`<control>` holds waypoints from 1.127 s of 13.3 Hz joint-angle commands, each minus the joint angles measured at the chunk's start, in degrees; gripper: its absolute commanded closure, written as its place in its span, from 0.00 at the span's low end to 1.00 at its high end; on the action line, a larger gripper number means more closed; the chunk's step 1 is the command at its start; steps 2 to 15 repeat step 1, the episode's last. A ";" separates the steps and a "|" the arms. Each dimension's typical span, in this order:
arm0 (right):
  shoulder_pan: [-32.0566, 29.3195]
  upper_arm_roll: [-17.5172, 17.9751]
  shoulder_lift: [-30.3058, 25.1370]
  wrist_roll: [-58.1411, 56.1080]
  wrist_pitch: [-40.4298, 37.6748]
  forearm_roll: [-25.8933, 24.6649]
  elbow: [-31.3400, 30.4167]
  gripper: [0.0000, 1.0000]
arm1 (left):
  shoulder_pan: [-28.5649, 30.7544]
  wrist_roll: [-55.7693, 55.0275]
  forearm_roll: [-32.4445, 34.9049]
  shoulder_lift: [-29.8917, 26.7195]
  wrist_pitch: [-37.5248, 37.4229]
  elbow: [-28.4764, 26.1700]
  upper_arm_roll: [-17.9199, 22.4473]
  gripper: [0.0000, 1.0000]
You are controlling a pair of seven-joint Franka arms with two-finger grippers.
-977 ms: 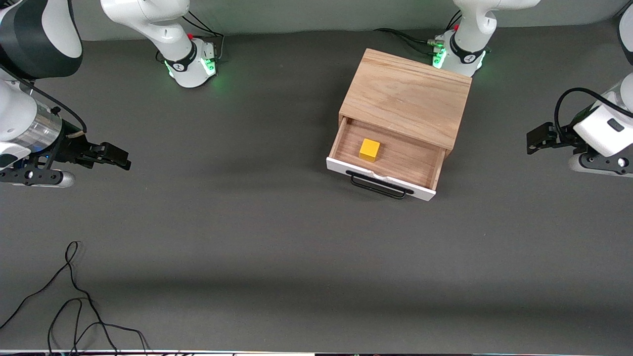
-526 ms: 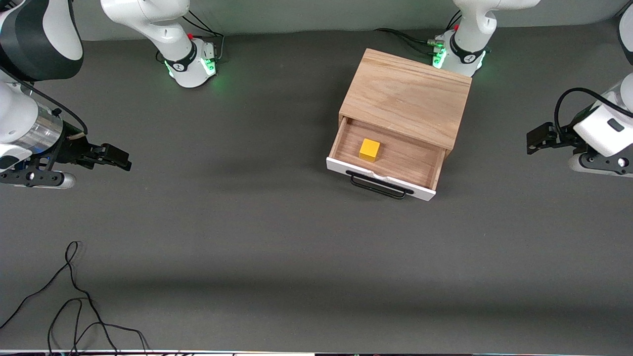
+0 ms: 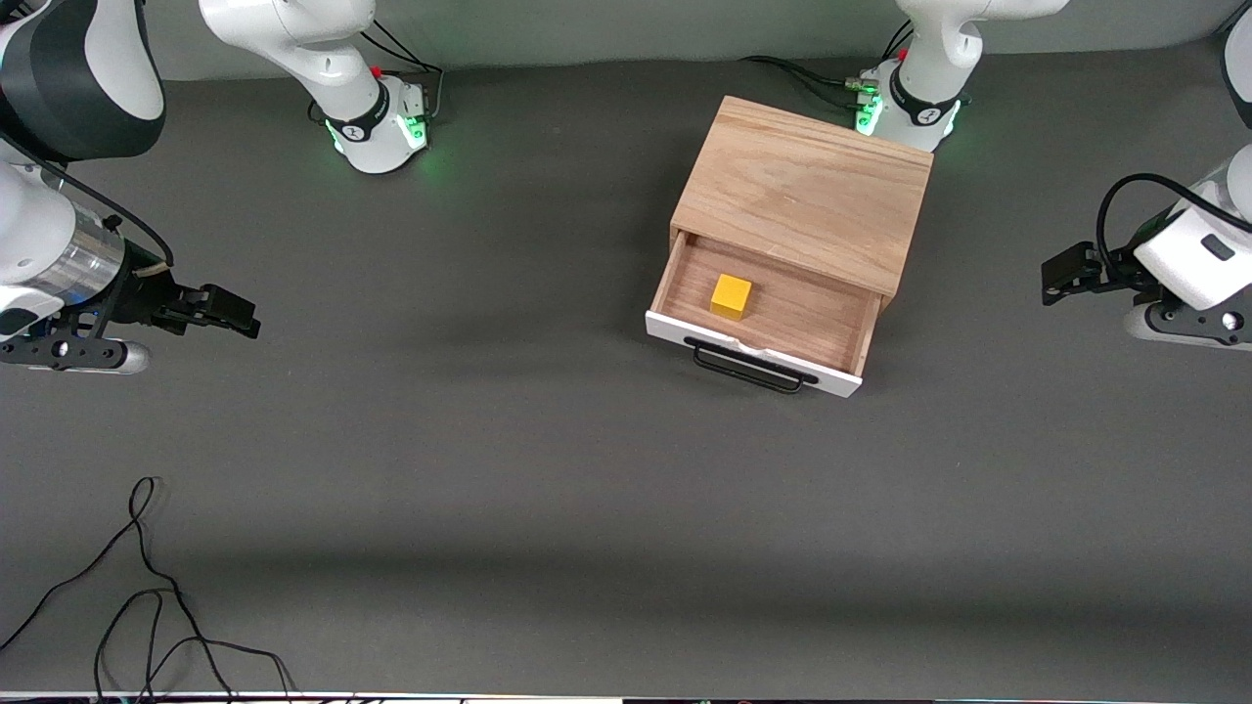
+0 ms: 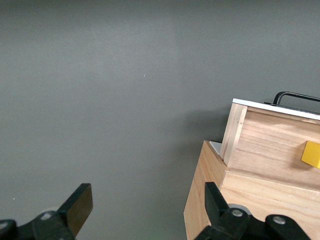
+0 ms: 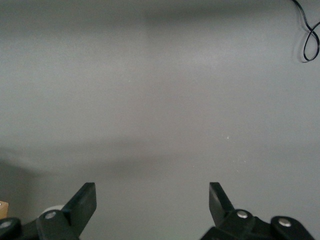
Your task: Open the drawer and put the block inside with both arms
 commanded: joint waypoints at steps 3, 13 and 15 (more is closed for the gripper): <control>0.28 -0.15 0.46 -1.27 -0.41 -0.61 0.80 0.00 | -0.64 -0.13 0.12 -1.53 0.47 -1.47 0.35 0.00; 0.28 -0.15 0.46 -1.27 -0.41 -0.61 0.80 0.00 | -0.64 -0.13 0.12 -1.53 0.47 -1.47 0.35 0.00; 0.28 -0.15 0.46 -1.27 -0.41 -0.61 0.80 0.00 | -0.64 -0.13 0.12 -1.53 0.47 -1.47 0.35 0.00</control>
